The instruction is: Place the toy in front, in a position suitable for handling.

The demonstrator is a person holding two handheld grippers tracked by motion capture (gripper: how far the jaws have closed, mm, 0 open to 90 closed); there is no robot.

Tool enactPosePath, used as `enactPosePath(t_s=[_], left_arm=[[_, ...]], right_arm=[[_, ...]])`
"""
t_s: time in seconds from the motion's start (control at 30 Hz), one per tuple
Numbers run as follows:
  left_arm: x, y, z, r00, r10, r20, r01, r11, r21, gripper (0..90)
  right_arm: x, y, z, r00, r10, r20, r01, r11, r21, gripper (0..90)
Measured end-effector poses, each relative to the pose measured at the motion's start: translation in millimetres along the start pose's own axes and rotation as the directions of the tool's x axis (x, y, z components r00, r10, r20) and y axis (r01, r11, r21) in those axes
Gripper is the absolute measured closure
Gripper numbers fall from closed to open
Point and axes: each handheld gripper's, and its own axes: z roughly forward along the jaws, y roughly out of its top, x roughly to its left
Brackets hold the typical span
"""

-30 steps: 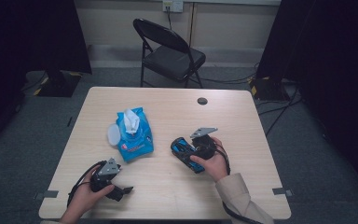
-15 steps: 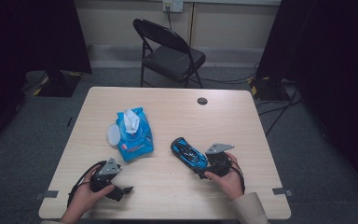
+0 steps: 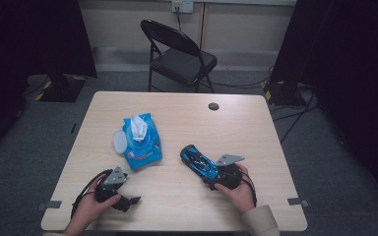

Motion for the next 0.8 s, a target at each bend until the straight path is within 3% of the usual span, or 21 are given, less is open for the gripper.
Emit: enactPosePath(t_s=[0.53,0.8], left_arm=[[-0.2,-0.1,0.1,1.0000,-0.003,-0.001,0.003,1.0000,-0.002,0.0],[0.5,3.1,-1.7,0.9995,-0.027,-0.016,0.027,0.9996,0.009,3.2]], right_arm=[[0.6,0.3,0.3,1.0000,0.004,0.006,-0.004,1.000,0.000,25.0],[0.5,0.3,0.3,1.0000,0.004,0.007,-0.004,1.000,0.000,25.0]])
